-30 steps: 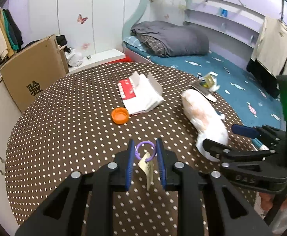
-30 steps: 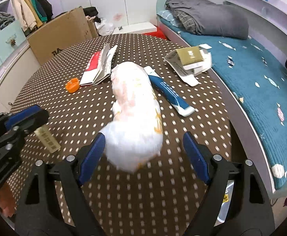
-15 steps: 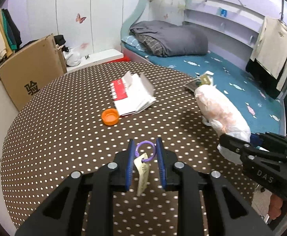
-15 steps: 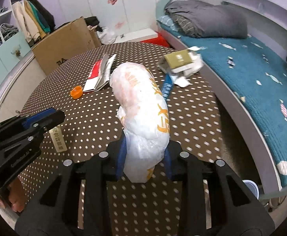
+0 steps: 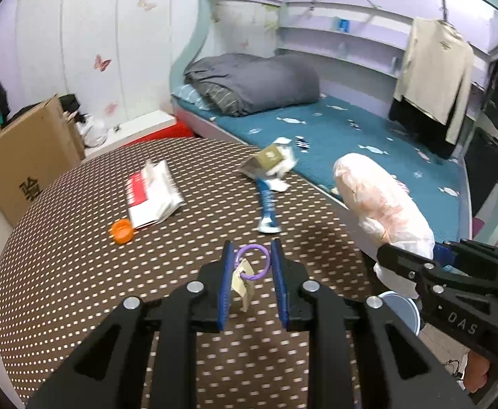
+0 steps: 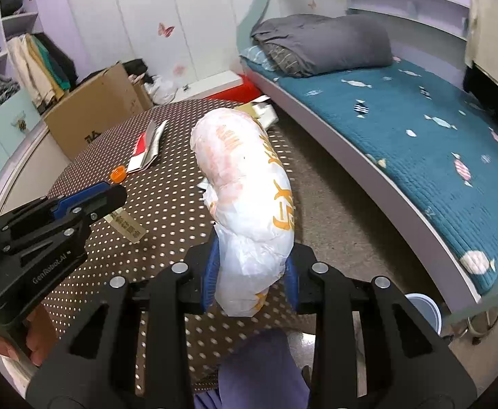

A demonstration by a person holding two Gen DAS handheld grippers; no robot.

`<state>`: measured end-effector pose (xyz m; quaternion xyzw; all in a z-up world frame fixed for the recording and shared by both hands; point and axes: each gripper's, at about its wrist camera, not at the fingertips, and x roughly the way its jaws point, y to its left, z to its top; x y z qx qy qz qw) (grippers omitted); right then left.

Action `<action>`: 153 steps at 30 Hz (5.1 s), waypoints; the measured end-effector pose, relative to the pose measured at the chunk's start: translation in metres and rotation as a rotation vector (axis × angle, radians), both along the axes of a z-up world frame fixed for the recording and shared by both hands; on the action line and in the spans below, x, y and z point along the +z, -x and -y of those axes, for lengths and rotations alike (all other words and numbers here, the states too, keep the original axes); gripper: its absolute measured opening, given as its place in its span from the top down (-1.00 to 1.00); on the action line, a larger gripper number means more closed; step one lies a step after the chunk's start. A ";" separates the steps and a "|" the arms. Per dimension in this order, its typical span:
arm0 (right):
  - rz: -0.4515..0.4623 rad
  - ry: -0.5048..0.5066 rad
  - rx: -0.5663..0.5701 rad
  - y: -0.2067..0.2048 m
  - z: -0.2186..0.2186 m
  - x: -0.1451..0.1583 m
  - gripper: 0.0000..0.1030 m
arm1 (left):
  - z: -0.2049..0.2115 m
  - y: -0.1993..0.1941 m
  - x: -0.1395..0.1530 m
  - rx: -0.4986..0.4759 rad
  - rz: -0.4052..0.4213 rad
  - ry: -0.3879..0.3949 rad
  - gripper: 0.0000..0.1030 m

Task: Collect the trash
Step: 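Carry the tag and white plastic bag over to the blue bin, then open both grippers over the blue bin to drop tag and bag, then turn both tools back toward the table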

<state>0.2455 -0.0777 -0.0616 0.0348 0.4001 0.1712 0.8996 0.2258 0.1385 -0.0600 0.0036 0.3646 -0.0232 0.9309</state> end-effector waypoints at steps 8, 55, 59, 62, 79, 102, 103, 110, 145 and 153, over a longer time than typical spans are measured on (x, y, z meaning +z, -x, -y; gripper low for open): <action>0.010 -0.020 -0.110 0.013 0.053 0.003 0.39 | 0.059 -0.007 0.001 -0.105 -0.001 -0.004 0.59; -0.229 -0.071 -0.877 0.116 0.344 -0.098 0.38 | 0.415 -0.005 -0.116 -0.651 -0.246 -0.206 -0.37; -0.249 -0.067 -0.885 0.117 0.349 -0.105 0.38 | 0.414 -0.005 -0.122 -0.662 -0.254 -0.201 -0.41; -0.269 -0.073 -0.863 0.112 0.345 -0.112 0.38 | 0.405 -0.010 -0.127 -0.635 -0.269 -0.218 -0.41; -0.283 -0.014 -0.823 0.092 0.317 -0.118 -0.46 | 0.354 -0.024 -0.127 -0.537 -0.300 -0.173 -0.41; -0.179 0.000 -0.737 0.094 0.260 -0.070 -0.46 | 0.289 -0.006 -0.075 -0.449 -0.173 -0.084 -0.45; -0.168 0.000 -0.723 0.093 0.254 -0.066 -0.47 | 0.284 -0.006 -0.071 -0.442 -0.166 -0.078 -0.45; -0.125 0.004 -0.640 0.085 0.214 -0.050 -0.52 | 0.243 0.000 -0.051 -0.374 -0.121 -0.057 -0.47; 0.007 0.083 -0.045 -0.029 -0.034 -0.002 -0.51 | -0.050 -0.015 -0.010 0.115 -0.074 0.000 -0.56; -0.010 0.140 0.026 -0.083 -0.082 -0.019 -0.46 | -0.110 -0.047 -0.024 0.169 -0.156 -0.023 -0.56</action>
